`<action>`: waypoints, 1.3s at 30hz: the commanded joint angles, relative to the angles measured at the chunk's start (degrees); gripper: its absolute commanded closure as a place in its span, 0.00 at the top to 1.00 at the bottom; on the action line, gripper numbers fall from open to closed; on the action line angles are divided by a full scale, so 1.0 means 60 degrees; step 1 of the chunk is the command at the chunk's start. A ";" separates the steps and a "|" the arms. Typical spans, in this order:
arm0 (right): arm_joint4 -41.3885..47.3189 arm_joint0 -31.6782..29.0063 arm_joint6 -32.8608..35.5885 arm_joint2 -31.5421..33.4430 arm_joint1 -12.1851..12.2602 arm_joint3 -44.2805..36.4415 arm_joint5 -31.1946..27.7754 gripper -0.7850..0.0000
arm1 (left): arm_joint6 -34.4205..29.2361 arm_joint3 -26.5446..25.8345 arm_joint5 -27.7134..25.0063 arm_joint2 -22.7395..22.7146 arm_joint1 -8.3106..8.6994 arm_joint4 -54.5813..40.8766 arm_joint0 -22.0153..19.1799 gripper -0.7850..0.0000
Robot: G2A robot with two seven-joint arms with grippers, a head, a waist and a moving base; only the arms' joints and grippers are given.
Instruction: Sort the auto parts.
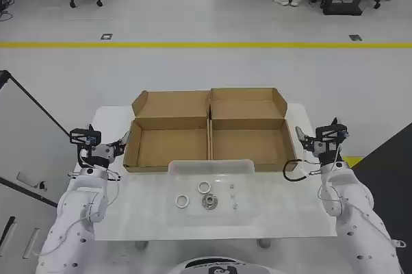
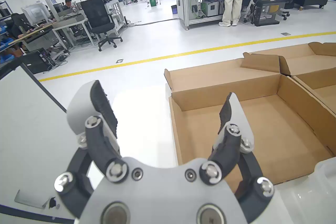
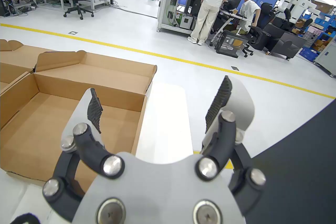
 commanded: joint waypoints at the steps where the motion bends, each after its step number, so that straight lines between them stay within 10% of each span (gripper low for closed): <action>1: 0.0000 0.0000 0.0000 0.0000 0.0000 0.0000 0.0000 1.00 | 0.0000 0.0000 0.0000 0.0000 0.0000 0.0000 0.0000 1.00; 14: -0.0216 -0.0299 0.0388 0.0510 0.0096 -0.1371 -0.1175 1.00 | 0.0000 0.0000 0.0000 0.0000 0.0000 0.0000 0.0000 1.00; 39: 0.2991 -0.0966 0.7039 0.2465 0.0707 -0.5136 -0.7329 1.00 | 0.0000 0.0000 0.0000 0.0000 0.0000 0.0000 0.0000 1.00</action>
